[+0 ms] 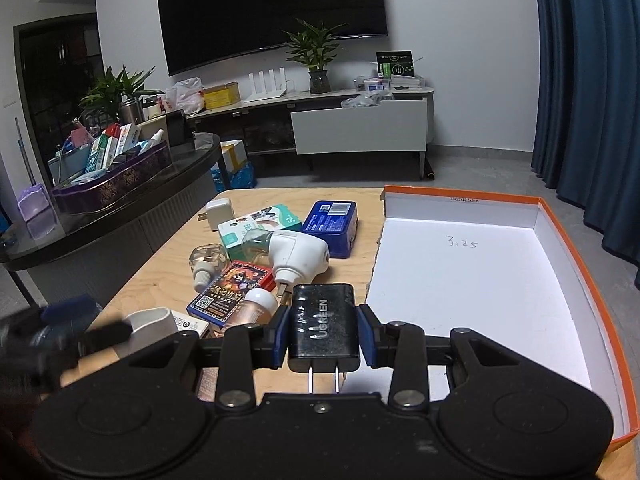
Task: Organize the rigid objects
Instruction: 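Carry the diffuser and charger over the white box with both tools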
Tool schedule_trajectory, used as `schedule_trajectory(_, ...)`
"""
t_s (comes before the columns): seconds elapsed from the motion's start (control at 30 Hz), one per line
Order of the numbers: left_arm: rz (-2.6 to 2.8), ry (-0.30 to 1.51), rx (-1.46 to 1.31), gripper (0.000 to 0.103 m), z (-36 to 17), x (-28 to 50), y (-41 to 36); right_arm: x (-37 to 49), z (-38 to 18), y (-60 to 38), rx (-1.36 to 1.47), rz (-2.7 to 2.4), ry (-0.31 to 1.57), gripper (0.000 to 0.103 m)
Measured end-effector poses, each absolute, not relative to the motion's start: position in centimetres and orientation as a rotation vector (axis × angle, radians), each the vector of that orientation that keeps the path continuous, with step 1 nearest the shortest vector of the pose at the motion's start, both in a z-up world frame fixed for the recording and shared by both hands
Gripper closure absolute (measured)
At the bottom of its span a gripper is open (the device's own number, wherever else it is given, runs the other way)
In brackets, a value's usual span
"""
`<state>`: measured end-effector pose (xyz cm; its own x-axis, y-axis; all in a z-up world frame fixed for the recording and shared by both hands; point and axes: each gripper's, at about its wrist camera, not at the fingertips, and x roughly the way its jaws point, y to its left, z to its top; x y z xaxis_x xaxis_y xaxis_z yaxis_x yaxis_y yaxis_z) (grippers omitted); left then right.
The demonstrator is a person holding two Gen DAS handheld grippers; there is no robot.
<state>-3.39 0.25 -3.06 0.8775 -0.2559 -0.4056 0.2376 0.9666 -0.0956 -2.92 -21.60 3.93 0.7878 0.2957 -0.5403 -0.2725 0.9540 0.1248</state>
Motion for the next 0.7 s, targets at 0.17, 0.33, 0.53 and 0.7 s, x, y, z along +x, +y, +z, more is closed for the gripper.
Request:
schedule_trajectory(0.17, -0.236, 0.489, 0.027, 0.013, -4.5, -0.9, -1.3, -2.9, 3.6, -21.5, 0.039, 0.314, 0.594, 0.060)
schedule_trajectory(0.33, -0.236, 0.529, 0.028, 0.030, -5.3, 0.0, -0.8, -2.8, 3.6, -21.6, 0.046, 0.317, 0.594, 0.060)
schedule_trajectory(0.53, -0.226, 0.496, -0.015, 0.030, -4.3, -0.8, -0.2, -2.8, 3.8, -22.1, 0.065, 0.315, 0.586, 0.060)
schedule_trajectory(0.7, -0.233, 0.448, -0.041, 0.030, -1.4, -1.0, -0.7, -3.0, 4.5, -22.6, 0.072, 0.308, 0.564, 0.060)
